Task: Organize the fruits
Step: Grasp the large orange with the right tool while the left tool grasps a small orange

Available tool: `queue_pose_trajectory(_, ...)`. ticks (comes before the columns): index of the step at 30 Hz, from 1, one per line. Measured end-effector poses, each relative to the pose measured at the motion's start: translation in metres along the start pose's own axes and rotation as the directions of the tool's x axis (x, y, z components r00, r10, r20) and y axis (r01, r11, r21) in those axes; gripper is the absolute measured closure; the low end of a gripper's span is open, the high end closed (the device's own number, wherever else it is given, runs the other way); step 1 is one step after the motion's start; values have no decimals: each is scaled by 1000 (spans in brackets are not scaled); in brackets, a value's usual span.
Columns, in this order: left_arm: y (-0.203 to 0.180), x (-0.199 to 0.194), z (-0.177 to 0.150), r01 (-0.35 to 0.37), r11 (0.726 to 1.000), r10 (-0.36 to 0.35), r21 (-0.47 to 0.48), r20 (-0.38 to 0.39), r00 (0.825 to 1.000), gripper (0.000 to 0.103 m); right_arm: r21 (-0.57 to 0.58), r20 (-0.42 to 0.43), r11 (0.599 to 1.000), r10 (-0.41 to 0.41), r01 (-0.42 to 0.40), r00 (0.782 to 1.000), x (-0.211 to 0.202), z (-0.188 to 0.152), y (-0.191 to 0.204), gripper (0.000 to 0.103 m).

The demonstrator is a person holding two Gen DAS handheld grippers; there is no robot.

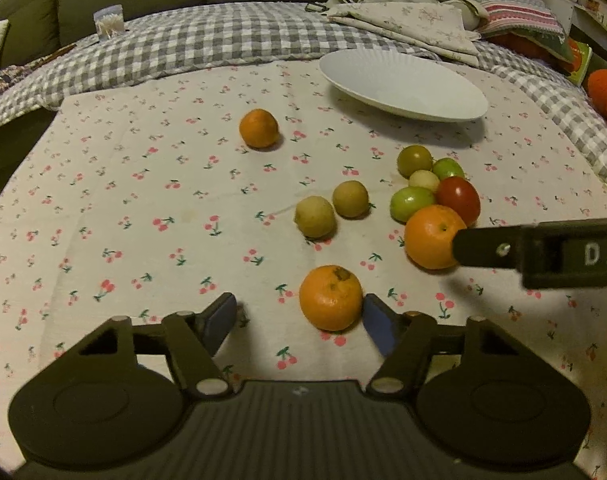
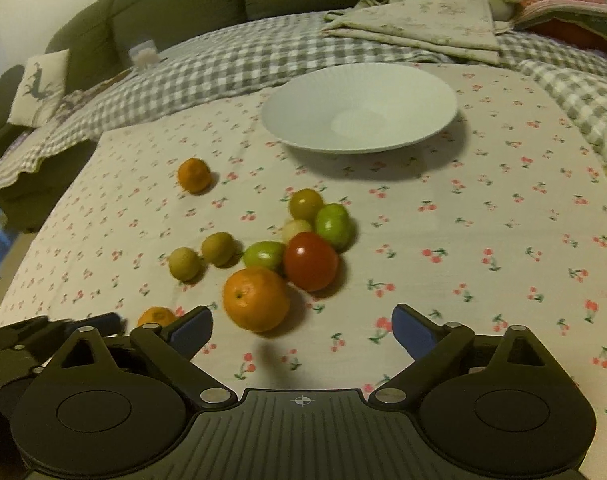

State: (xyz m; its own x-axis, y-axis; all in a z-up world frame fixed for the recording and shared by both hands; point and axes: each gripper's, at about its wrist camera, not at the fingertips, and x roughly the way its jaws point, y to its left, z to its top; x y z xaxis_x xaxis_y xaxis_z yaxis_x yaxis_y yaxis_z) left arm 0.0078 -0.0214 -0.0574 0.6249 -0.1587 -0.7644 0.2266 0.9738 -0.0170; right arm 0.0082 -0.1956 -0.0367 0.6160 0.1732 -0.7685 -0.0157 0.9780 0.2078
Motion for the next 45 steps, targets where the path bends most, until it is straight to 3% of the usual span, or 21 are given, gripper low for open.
queue_pose_trajectory(16,-8,-1,2,44,999,-45,32,16,999,68,-8,-38,998,60,-60,997,26,3,13,34)
queue_pose_trajectory(18,-9,-1,2,48,998,-48,37,17,999,70,-20,-32,998,56,-57,998,27,3,15,40)
queue_pose_trajectory(20,-10,-1,2,45,998,-46,42,20,999,70,-22,-31,998,65,-65,997,29,5,15,57)
queue_pose_trajectory(22,-9,-1,2,48,998,-49,39,20,999,71,-22,-30,997,76,-77,997,29,5,14,63)
queue_pose_trajectory(33,-6,-10,4,31,999,-33,35,47,998,71,-26,-14,994,105,-105,994,13,5,11,63)
queue_pose_trajectory(45,5,-31,24,20,1000,-20,5,127,992,71,-44,118,997,63,-58,991,-25,23,-4,63)
